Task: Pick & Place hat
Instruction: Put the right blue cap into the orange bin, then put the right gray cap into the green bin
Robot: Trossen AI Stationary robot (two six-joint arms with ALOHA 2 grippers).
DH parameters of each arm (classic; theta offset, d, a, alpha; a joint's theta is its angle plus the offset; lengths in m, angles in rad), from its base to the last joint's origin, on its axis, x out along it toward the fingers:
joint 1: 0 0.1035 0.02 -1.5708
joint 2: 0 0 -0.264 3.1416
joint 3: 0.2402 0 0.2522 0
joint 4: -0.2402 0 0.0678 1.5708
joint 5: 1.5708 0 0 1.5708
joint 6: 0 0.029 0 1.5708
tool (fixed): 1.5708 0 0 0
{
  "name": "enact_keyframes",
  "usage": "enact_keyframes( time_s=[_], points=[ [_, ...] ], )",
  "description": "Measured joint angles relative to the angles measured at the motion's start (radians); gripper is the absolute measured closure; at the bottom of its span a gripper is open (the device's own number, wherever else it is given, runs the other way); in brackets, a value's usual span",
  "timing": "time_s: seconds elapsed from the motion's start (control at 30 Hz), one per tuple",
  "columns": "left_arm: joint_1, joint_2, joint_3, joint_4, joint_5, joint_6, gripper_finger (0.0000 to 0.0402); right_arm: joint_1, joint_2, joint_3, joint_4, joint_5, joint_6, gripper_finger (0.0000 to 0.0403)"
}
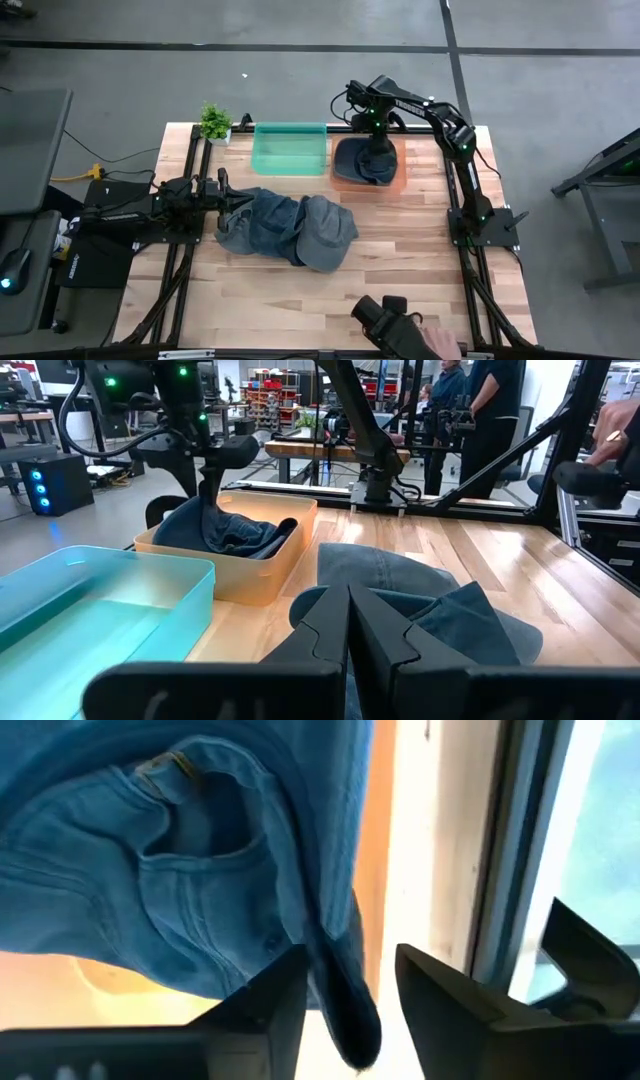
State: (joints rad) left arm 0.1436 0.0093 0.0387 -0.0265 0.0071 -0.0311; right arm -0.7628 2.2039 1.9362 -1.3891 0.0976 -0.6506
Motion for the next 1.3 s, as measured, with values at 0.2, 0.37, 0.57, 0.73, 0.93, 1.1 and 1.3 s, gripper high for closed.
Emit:
enact_keyframes(
  time_s=[0.2, 0.37, 0.57, 0.73, 0.93, 1.1, 1.3],
  points=[
    [0.0, 0.0, 0.0, 0.0, 0.0, 0.0, 0.0401, 0.0, -0.001, 0.0, 0.002, 0.013, 0.022, 0.0204],
    [0.0, 0.0, 0.0, 0.0, 0.0, 0.0, 0.0401, 0.002, -0.011, 0.0, -0.019, 0.026, 0.026, 0.0184],
    [0.0, 0.0, 0.0, 0.0, 0.0, 0.0, 0.0401, 0.004, -0.058, 0.002, -0.023, 0.045, 0.027, 0.0181],
    [0.0, 0.0, 0.0, 0.0, 0.0, 0.0, 0.0401, 0.008, -0.124, 0.002, -0.023, 0.043, 0.037, 0.0181],
    [0.0, 0.0, 0.0, 0.0, 0.0, 0.0, 0.0401, 0.035, -0.198, 0.002, -0.051, -0.063, 0.069, 0.018],
    [0.0, 0.0, 0.0, 0.0, 0.0, 0.0, 0.0401, 0.098, -0.238, 0.002, -0.097, -0.15, 0.092, 0.018],
    [0.0, 0.0, 0.0, 0.0, 0.0, 0.0, 0.0401, 0.208, -0.249, 0.002, -0.128, -0.3, 0.097, 0.0181]
  ],
)
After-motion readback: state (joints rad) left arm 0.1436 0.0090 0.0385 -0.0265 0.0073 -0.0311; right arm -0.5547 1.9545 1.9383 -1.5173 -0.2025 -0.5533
